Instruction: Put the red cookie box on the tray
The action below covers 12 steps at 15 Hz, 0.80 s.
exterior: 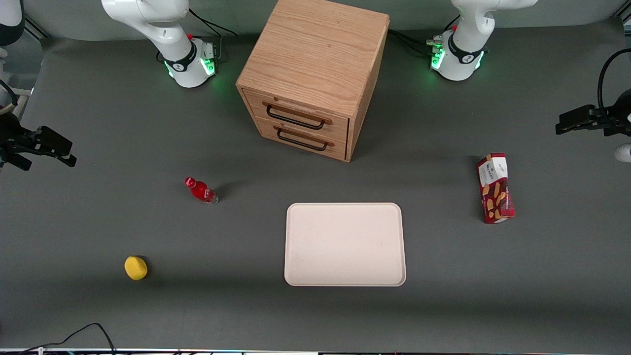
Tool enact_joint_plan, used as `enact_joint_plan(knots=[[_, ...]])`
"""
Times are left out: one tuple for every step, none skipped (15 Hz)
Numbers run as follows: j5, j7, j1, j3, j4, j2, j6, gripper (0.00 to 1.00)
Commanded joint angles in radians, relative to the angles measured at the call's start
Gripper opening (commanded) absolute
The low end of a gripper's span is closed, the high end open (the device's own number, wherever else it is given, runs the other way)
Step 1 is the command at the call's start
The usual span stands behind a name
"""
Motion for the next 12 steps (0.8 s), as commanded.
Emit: enact_joint_plan(knots=[[0.016,-0.001,-0.005,0.000,0.036,0.010,-0.038,1.00],[0.017,-0.001,-0.005,0.002,0.036,0.009,-0.038,1.00],[0.023,-0.001,-0.005,0.005,0.023,0.017,-0.032,1.00],[0.028,0.001,0.004,0.010,-0.016,0.017,-0.013,1.00],[0.034,0.018,0.010,0.014,-0.090,0.017,0.056,1.00],[0.059,0.036,0.010,0.022,-0.187,0.013,0.155,1.00],[0.079,0.042,0.010,0.025,-0.293,0.009,0.266,1.00],[0.079,0.055,0.011,0.027,-0.391,0.006,0.372,1.00],[0.079,0.094,0.011,0.030,-0.476,0.003,0.459,1.00],[0.079,0.111,0.011,0.042,-0.565,0.006,0.559,1.00],[0.079,0.113,0.011,0.042,-0.642,0.006,0.652,1.00],[0.079,0.113,0.011,0.045,-0.720,0.005,0.758,1.00]])
